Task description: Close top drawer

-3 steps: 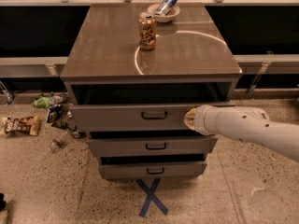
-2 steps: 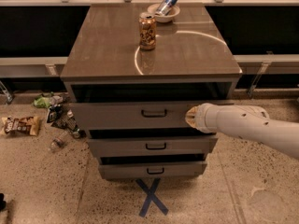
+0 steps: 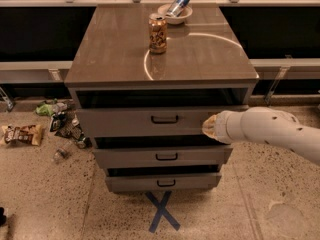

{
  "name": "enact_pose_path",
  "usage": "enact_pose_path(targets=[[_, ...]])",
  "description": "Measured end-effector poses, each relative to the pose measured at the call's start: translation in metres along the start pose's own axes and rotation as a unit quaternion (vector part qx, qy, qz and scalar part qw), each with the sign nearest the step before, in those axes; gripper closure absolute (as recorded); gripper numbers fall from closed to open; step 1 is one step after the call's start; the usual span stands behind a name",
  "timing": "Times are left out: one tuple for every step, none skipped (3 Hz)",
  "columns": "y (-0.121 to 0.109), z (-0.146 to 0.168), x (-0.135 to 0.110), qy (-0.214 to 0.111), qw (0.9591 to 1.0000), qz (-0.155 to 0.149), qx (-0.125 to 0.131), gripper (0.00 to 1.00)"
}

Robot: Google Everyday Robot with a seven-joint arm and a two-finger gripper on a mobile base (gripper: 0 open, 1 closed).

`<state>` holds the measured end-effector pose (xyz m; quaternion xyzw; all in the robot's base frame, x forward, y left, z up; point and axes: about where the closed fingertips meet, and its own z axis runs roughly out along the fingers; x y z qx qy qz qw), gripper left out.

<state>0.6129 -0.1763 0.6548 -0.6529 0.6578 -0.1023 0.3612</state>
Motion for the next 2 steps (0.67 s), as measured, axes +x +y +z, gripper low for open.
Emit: enact_pose_path(targets=[[0.011,-0.050,-0.030,-0.042,0.9964,0.044,-0.059,1.00],[0.037,-0.090,-0.052,-0.055,0.9876,0.086,-0.119,1.00]])
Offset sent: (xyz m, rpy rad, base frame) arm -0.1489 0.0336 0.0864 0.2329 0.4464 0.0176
